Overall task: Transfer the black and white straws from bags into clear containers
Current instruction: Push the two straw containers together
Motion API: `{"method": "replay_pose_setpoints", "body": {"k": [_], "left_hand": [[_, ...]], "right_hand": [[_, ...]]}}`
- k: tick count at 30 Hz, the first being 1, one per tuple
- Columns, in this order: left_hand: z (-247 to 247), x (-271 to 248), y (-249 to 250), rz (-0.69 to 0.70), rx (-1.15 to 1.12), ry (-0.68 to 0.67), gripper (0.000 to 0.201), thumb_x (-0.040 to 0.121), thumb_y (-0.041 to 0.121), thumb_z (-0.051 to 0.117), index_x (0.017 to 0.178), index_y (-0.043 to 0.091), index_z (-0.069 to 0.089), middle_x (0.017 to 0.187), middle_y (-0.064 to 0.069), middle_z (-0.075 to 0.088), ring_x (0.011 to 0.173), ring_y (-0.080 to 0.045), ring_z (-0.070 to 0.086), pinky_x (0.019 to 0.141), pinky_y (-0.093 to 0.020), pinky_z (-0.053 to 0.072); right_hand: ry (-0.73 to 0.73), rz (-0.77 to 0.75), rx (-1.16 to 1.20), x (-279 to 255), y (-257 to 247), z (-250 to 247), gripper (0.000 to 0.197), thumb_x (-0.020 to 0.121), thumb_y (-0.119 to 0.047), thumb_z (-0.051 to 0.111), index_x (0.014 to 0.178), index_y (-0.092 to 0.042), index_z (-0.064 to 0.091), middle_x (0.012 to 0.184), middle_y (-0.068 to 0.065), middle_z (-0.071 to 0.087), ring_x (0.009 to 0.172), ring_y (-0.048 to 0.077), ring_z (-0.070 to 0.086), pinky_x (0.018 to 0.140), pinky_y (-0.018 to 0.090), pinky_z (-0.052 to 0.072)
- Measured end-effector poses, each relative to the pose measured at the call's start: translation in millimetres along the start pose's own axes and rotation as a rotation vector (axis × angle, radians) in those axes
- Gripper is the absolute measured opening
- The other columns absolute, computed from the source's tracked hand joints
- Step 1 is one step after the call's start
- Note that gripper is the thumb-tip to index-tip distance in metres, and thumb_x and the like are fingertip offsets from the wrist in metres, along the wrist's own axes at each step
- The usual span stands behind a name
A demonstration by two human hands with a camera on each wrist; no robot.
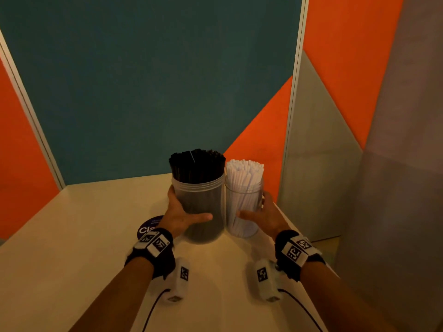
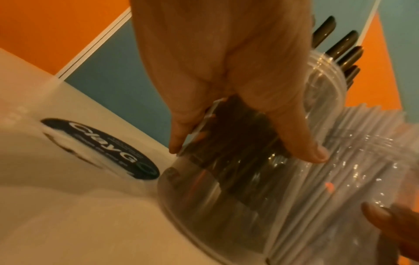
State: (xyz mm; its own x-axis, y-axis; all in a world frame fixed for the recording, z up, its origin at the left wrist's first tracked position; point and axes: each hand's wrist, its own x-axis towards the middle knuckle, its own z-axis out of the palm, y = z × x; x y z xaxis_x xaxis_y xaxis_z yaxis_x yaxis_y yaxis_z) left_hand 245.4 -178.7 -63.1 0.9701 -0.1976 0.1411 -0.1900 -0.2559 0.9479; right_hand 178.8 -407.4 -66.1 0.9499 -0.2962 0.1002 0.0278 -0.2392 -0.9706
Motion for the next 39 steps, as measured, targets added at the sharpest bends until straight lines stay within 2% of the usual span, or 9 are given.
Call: {"method": "replay_pose_setpoints", "body": {"k": [3,10,14,19,23,25,31,35,39], "left_hand": [[8,12,-4,-0.024,-0.014,0.020,0.139,0.033,0.040,0.095,0.143,0.034,0.011,0.145,0.000,0.034,0.132,-0.023,0.038,0.107,-0.049,0.038],[17,30,-10,0.002,0.017,0.068,0.132,0.043,0.033,0.095,0.143,0.031,0.010,0.146,-0.001,0.031,0.133,-0.023,0.035,0.108,-0.049,0.036],[12,34,-11,-0.008,0.021,0.067,0.136,0.036,0.041,0.094,0.143,0.034,0.010,0.147,0.000,0.030,0.134,-0.023,0.035,0.108,-0.051,0.036],[8,33,-10,-0.019,0.017,0.033,0.140,0.030,0.049,0.093,0.142,0.036,0.010,0.148,0.001,0.031,0.134,-0.023,0.035,0.107,-0.052,0.037],[0,32,-9,-0.043,-0.027,-0.036,0.125,0.053,0.028,0.090,0.146,0.031,0.006,0.150,-0.003,0.029,0.135,-0.026,0.034,0.108,-0.048,0.036],[-4,33,-8,-0.046,-0.024,-0.042,0.120,0.059,0.024,0.088,0.146,0.029,0.006,0.151,-0.005,0.029,0.135,-0.027,0.035,0.107,-0.046,0.037],[-7,32,-8,-0.048,-0.019,-0.043,0.119,0.058,0.025,0.088,0.146,0.028,0.007,0.151,-0.006,0.029,0.135,-0.028,0.035,0.106,-0.046,0.037],[-6,33,-8,-0.044,-0.018,-0.036,0.118,0.060,0.023,0.088,0.146,0.027,0.007,0.151,-0.005,0.029,0.135,-0.027,0.035,0.106,-0.044,0.037],[-10,33,-9,-0.048,0.016,-0.016,0.123,0.055,0.031,0.089,0.146,0.029,0.007,0.152,-0.005,0.027,0.137,-0.028,0.033,0.109,-0.050,0.036]], "right_hand": [[0.032,-0.001,0.040,14,5,2,0.098,0.067,-0.011,0.084,0.143,-0.011,0.023,0.143,0.007,0.042,0.127,0.023,0.046,0.108,0.048,0.039],[0.062,-0.025,0.054,37,11,7,0.090,0.071,-0.007,0.080,0.142,-0.009,0.025,0.139,0.007,0.045,0.124,0.020,0.046,0.104,0.037,0.040],[0.027,-0.033,-0.001,45,13,8,0.093,0.070,-0.011,0.082,0.143,-0.012,0.025,0.140,0.007,0.045,0.128,0.023,0.045,0.107,0.044,0.039],[0.039,-0.039,-0.024,47,14,8,0.092,0.069,-0.012,0.082,0.142,-0.012,0.027,0.140,0.007,0.045,0.127,0.024,0.046,0.106,0.044,0.040],[0.039,-0.038,-0.023,47,13,7,0.090,0.070,-0.010,0.082,0.142,-0.011,0.027,0.140,0.008,0.045,0.128,0.025,0.045,0.106,0.043,0.040],[0.028,-0.028,-0.021,46,13,7,0.091,0.071,-0.010,0.081,0.143,-0.011,0.025,0.141,0.009,0.045,0.128,0.025,0.045,0.106,0.042,0.039],[0.008,-0.027,-0.057,45,12,8,0.091,0.073,-0.013,0.080,0.144,-0.012,0.022,0.144,0.008,0.042,0.131,0.027,0.042,0.107,0.044,0.038],[0.009,-0.032,-0.036,45,12,9,0.091,0.074,-0.010,0.079,0.144,-0.011,0.022,0.144,0.009,0.041,0.132,0.027,0.042,0.104,0.038,0.037],[0.002,-0.032,-0.073,49,12,15,0.091,0.073,-0.015,0.080,0.144,-0.012,0.023,0.145,0.008,0.040,0.132,0.027,0.041,0.103,0.038,0.037]]}}
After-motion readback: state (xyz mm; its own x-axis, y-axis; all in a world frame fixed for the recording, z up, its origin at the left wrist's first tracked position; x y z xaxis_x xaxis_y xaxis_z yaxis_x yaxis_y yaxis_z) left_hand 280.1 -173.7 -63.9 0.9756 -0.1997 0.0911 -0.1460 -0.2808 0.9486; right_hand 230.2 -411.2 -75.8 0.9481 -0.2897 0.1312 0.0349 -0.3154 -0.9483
